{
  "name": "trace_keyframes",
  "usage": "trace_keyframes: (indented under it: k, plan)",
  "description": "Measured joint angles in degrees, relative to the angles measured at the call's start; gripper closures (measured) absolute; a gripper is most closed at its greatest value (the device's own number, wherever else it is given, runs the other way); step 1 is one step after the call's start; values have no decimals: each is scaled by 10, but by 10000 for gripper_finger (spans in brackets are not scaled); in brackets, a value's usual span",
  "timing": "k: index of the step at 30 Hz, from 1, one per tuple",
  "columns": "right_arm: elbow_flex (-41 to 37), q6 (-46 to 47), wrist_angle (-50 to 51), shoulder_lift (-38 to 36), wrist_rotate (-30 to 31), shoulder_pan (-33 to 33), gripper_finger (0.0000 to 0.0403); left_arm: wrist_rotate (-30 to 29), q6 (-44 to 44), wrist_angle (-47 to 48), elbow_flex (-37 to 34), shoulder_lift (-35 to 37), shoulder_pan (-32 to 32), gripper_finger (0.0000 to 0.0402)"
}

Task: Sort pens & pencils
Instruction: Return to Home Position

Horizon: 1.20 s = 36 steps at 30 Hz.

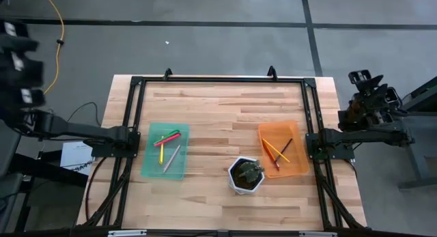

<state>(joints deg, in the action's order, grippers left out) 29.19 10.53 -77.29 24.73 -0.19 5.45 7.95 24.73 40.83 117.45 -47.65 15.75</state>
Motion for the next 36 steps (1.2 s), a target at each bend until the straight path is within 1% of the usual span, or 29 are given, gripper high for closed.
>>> trace_keyframes:
  k: [2, 4, 8, 10, 12, 15, 19, 23, 26, 31, 36]
  plan:
    - [0, 8, 7, 0, 1, 0, 290, -11, -1, -41, -86, 40, 0, 227]
    - [0, 13, 14, 0, 11, 0, 290, -20, 3, -106, -187, 82, 0, 227]
    - [0, 25, 20, 0, 33, 0, 290, -39, 26, -267, -396, 167, 0, 227]
    - [0, 32, 21, 0, 38, 0, 290, -72, 38, -352, -494, 210, 0, 227]
    - [0, 45, 23, 0, 45, 0, 290, -107, 40, -418, -578, 249, 0, 227]
    - [0, 66, 27, 0, 58, 0, 290, -150, 31, -453, -676, 292, 0, 227]
    - [0, 87, 57, 0, 85, 0, 290, -186, 22, -473, -755, 331, 0, 227]
    - [0, 102, 103, 0, 119, 0, 290, -212, 25, -469, -809, 341, 0, 227]
    - [0, 122, 136, 0, 128, 0, 290, -234, 32, -471, -838, 347, 0, 227]
    - [0, 151, 160, 0, 130, 0, 290, -238, 31, -506, -901, 354, 0, 227]
    - [0, 152, 160, 0, 130, 0, 290, -236, 23, -576, -980, 402, 0, 227]
